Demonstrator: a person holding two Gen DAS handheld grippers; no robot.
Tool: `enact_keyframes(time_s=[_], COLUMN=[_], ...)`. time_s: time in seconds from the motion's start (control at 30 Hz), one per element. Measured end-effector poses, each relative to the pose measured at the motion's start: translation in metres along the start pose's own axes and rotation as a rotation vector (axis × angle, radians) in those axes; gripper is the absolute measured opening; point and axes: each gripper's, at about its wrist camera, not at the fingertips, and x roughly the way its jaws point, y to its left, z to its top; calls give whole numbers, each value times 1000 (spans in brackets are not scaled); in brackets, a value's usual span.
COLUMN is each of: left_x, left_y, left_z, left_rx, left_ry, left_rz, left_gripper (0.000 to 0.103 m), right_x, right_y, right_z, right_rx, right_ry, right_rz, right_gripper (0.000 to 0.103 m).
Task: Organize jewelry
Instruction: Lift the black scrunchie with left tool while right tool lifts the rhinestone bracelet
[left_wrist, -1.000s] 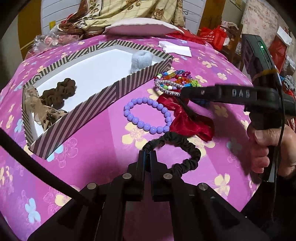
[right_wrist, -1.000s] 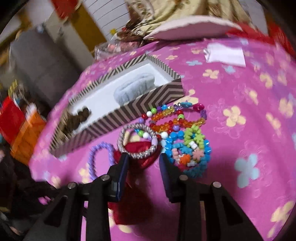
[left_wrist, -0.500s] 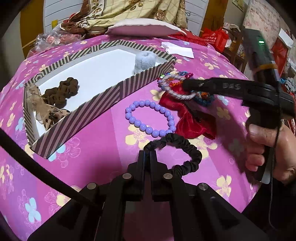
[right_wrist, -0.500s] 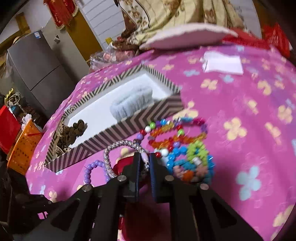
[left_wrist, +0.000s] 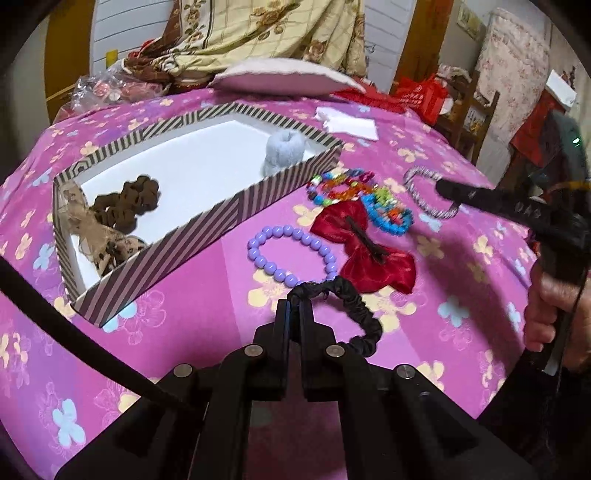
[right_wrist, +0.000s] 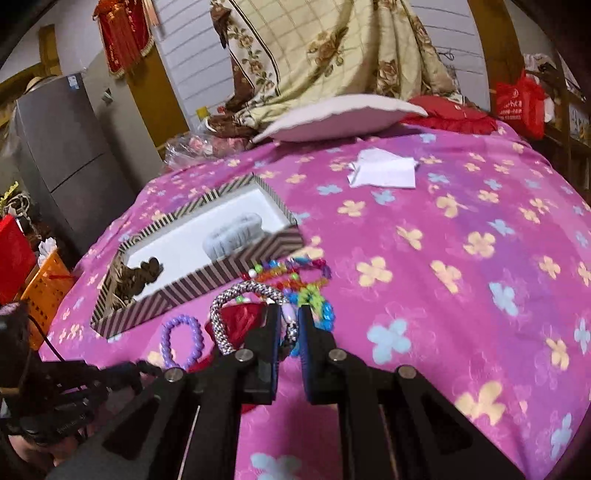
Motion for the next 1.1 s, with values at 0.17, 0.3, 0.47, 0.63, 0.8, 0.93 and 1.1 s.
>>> enact_keyframes(time_s=[0.17,0.3,0.47,0.63,0.8,0.93,1.1], left_x=[-15,-15,-9,-5,-7,-9,-10], left_y=[-4,-5,-5,4,6,8,7], left_z=[5,8,7,7,7,8,9], left_rx=[5,-1,-14,-53,-61,-67,-69], left_ry=[-86,-93,-68,-57,-63,-69,-74], left_rz=[-40,-39,-12,29,34,36,28], left_gripper=[0,0,0,0,0,0,0], right_x=[-1,1,1,3,4,6,7], right_y=[-2,5,10,14,17,22,28], right_z=[1,1,1,0,0,-2,-3], right_rx=[-9,-36,-59,-84,-97,-118,-143], right_ry=[-6,0,-1,9,8,13,12], right_rz=[-7,-12,-21,-38,-50,-61,-59], right_gripper=[10,10,10,10,10,10,10])
